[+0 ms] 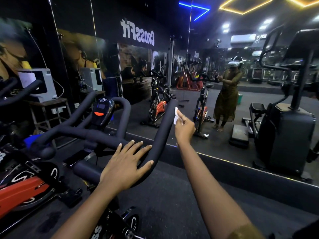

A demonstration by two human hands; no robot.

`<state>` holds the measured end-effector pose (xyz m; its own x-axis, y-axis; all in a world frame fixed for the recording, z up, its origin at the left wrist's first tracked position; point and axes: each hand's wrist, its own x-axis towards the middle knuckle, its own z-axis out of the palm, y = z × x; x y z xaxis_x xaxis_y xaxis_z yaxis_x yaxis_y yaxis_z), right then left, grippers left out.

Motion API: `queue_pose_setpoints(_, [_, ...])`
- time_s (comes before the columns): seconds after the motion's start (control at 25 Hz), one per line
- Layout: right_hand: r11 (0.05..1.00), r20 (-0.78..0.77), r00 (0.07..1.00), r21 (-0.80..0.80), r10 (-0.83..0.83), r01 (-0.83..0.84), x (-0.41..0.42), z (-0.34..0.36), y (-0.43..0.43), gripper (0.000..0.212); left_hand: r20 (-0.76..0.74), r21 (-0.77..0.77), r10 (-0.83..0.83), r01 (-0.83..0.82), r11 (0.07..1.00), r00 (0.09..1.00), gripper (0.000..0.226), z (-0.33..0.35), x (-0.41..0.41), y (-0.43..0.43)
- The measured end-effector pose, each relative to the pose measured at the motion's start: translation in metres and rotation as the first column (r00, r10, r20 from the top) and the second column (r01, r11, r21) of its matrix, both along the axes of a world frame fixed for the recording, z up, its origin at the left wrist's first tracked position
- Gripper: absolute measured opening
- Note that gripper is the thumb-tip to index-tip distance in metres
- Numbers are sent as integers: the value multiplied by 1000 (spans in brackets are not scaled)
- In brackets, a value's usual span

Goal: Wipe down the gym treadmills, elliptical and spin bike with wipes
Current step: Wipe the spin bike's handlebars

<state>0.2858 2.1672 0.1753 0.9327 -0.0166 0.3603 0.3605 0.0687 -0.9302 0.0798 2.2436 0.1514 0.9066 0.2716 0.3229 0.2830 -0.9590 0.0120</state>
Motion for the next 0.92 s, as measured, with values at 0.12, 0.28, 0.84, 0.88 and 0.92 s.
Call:
queue_pose_setpoints(0.12, [1000, 37, 999, 1, -5, 5, -37, -27, -8, 43, 3, -13, -1, 1, 1000, 1000, 87, -1, 0, 1])
queue_pose_setpoints(0.28, [1000, 143, 989, -1, 31, -31, -83, -60, -20, 40, 18, -21, -5, 6, 1000, 1000, 86, -1, 2, 2])
queue_pose_setpoints(0.84, [959, 458, 847, -207, 269, -193, -132, -35, -65, 28, 441, -129, 144, -96, 987, 886, 66, -12, -33, 28])
queue_pose_setpoints(0.88, [949, 478, 827, -249, 295, -194, -126, -19, -56, 27, 450, -186, 214, -143, 972, 867, 62, -9, -38, 39])
queue_pose_setpoints(0.92, [934, 496, 802, -296, 331, -203, -120, -4, -43, 27, 440, -248, 276, -180, 952, 855, 56, -5, -41, 48])
